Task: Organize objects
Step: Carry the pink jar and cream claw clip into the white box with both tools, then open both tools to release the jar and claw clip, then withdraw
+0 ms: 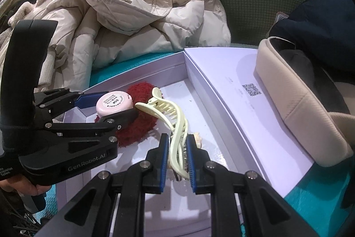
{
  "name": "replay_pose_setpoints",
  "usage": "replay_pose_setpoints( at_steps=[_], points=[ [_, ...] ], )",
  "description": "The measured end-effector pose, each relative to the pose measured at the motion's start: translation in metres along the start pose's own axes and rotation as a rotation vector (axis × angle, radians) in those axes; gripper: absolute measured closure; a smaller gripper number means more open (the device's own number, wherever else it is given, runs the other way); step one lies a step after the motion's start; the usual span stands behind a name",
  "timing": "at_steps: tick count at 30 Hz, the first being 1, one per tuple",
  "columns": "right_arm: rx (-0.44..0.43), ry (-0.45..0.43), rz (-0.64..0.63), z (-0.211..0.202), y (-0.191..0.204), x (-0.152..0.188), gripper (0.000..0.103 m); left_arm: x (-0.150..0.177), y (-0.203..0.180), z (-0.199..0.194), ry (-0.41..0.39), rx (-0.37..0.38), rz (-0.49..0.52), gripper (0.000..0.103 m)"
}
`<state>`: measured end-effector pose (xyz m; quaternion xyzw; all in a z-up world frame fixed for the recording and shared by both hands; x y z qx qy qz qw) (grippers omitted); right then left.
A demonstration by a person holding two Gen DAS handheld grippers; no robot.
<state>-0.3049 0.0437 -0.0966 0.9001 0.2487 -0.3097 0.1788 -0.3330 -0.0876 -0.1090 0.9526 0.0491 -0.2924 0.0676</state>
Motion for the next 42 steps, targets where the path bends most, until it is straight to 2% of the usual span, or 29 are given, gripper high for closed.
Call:
replay_pose_setpoints(
  at_steps=[9,11,13,16,21,42],
  points=[
    [0.013,-0.007,0.003,-0.008,0.002,-0.003,0.086,0.001,-0.002,-0.01,0.014,0.002,0.007,0.054],
    [0.028,-0.013,0.005,-0.012,0.001,-0.003,0.081,0.003,-0.005,-0.013,0.02,0.009,0.011,0.054],
    [0.037,-0.015,0.014,-0.015,-0.001,-0.002,0.066,0.005,-0.006,-0.015,0.032,-0.005,0.009,0.054],
    [0.055,-0.014,0.03,-0.019,-0.006,-0.001,0.059,0.006,-0.009,-0.021,0.034,-0.002,0.005,0.053],
    [0.058,-0.027,0.038,-0.03,-0.007,0.0,0.059,0.005,-0.013,-0.038,0.009,-0.006,0.014,0.043],
    [0.133,-0.074,0.006,-0.111,0.012,0.013,0.059,0.014,-0.015,-0.12,-0.064,0.005,-0.01,0.041]
  ],
)
Point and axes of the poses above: each gripper's, at about its wrist camera, not at the fingertips, and z roughly the way its jaws point, y to its left, x to its underside, the point moved 5 cm from there along z, roughly the way its jaws point, and after that the axes turned 2 degrees about -z, right-handed, at the moved point
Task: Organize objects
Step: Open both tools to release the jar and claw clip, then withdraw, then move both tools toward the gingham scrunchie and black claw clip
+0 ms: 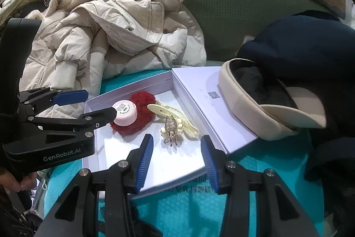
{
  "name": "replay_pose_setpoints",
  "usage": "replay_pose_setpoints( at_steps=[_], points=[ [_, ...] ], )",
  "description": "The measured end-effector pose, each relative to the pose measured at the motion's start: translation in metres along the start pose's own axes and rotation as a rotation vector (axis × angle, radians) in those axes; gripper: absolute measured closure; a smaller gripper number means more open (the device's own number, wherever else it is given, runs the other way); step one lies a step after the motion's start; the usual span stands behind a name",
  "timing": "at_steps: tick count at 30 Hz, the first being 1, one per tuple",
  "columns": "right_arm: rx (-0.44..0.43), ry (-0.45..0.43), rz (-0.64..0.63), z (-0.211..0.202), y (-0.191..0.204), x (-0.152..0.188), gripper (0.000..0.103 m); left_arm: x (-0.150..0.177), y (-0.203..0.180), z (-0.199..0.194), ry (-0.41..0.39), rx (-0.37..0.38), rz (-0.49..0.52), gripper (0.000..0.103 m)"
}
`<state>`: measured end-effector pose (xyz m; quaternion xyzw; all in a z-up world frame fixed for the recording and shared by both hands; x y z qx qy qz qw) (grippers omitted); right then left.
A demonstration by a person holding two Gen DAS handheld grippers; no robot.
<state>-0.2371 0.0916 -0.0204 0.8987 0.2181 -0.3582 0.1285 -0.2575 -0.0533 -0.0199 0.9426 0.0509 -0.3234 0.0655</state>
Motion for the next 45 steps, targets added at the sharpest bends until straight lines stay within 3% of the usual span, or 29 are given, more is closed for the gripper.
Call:
replay_pose_setpoints(
  at_steps=[9,21,35,45],
  points=[
    [0.026,-0.019,-0.027,-0.041,0.015,0.011,0.059,0.018,-0.002,-0.046,-0.02,0.005,-0.029,0.041],
    [0.057,-0.047,-0.019,-0.09,0.037,0.037,0.058,0.053,-0.008,-0.105,-0.059,0.021,-0.017,0.033],
    [0.091,-0.035,0.046,-0.113,0.043,0.081,0.056,0.101,-0.026,-0.131,-0.044,0.051,0.007,0.028],
    [0.123,0.002,0.089,-0.113,0.038,0.121,0.054,0.133,-0.043,-0.127,-0.013,0.083,0.033,0.026]
  ],
)
Point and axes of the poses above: each gripper's, at about its wrist camera, not at the fingertips, and z roughly the way its jaws point, y to its left, x to its underside, the point moved 5 cm from there along z, roughly the way its jaws point, and after that the axes turned 2 degrees about -z, right-handed, at the moved point
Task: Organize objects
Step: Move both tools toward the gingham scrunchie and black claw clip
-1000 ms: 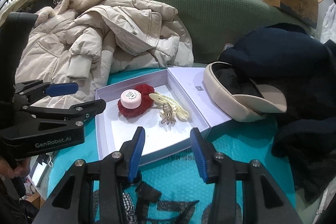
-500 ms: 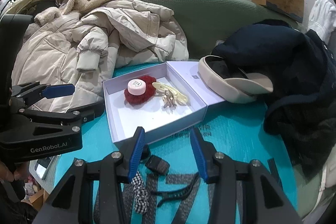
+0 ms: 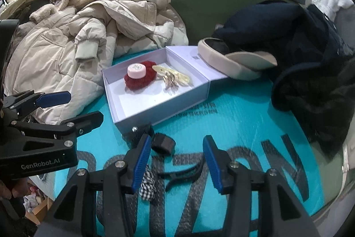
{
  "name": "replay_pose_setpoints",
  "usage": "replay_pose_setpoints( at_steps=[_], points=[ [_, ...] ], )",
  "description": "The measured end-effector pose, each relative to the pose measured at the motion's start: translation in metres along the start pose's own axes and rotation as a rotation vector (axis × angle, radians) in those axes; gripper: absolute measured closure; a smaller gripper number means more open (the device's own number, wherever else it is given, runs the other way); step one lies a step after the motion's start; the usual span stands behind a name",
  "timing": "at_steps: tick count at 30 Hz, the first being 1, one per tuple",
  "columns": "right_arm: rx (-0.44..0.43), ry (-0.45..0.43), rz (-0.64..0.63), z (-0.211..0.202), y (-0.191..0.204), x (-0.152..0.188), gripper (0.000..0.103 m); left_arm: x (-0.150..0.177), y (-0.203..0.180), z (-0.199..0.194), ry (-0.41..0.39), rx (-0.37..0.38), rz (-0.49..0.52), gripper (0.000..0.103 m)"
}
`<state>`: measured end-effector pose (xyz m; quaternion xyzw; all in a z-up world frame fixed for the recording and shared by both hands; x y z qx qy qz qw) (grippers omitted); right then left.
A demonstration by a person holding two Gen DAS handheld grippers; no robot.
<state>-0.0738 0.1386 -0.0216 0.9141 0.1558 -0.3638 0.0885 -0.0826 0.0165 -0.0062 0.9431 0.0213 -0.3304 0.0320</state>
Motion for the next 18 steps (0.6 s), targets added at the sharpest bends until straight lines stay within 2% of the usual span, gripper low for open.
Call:
replay_pose_setpoints(
  at_steps=[13,18],
  points=[
    [0.006,0.042,0.061,0.007,-0.017,0.039,0.053,0.036,-0.023,0.018,0.057,0.035,0.031,0.026],
    [0.012,0.064,0.1,0.013,-0.029,0.052,0.053,0.05,-0.034,0.032,0.091,0.107,0.02,0.026]
  ],
)
Point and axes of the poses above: each gripper's, at about its wrist camera, not at the fingertips, and z roughly the way its jaws point, y to its left, x to its underside, the point moved 5 cm from there along z, roughly the way its jaws point, and after that the axes turned 2 degrees about -z, right-handed, at the moved point
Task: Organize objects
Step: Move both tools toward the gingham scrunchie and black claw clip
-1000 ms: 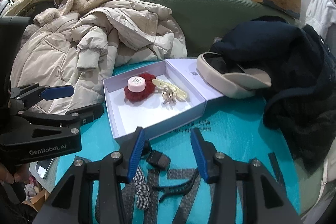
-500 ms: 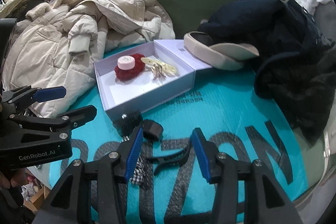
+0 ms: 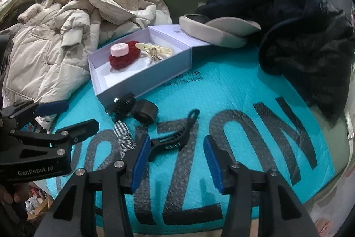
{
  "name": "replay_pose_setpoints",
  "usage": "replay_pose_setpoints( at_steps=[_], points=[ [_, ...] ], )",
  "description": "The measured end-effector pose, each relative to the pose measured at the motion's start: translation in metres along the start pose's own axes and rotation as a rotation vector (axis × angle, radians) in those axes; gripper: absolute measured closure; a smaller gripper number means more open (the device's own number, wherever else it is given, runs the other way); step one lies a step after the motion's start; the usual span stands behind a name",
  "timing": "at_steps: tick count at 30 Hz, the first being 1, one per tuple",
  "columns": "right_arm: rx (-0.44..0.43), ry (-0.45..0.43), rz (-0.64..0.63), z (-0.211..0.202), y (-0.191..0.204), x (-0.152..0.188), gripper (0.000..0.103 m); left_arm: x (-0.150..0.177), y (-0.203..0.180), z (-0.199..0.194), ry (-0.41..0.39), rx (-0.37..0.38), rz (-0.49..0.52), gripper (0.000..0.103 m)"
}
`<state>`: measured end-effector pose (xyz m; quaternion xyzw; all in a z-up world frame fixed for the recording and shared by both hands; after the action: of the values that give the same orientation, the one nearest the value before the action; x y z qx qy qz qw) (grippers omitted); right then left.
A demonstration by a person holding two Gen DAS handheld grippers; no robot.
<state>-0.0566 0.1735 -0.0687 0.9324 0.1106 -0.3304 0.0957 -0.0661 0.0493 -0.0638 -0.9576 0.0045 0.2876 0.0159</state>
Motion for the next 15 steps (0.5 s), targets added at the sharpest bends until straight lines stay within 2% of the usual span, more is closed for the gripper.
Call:
replay_pose_setpoints(
  at_steps=[7,12,15],
  points=[
    [0.011,0.028,0.055,0.012,-0.015,0.012,0.05,0.009,-0.02,0.027,0.044,0.047,0.027,0.025],
    [0.004,0.043,0.057,0.022,-0.017,0.015,0.049,0.012,-0.023,0.048,0.077,-0.006,0.051,0.025],
    [0.0,0.05,0.05,0.025,-0.015,0.015,0.049,0.016,-0.021,0.058,0.102,-0.012,0.054,0.025]
  ],
)
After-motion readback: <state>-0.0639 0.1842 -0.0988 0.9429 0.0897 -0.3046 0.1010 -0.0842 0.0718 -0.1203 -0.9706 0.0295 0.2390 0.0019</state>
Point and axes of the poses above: each gripper's, at about its wrist camera, not at the fingertips, and z roughly the way its jaws point, y to its left, x to its underside, the point moved 5 cm from there along z, roughly the way its jaws point, and after that the axes turned 2 degrees about -z, right-handed, at the moved point
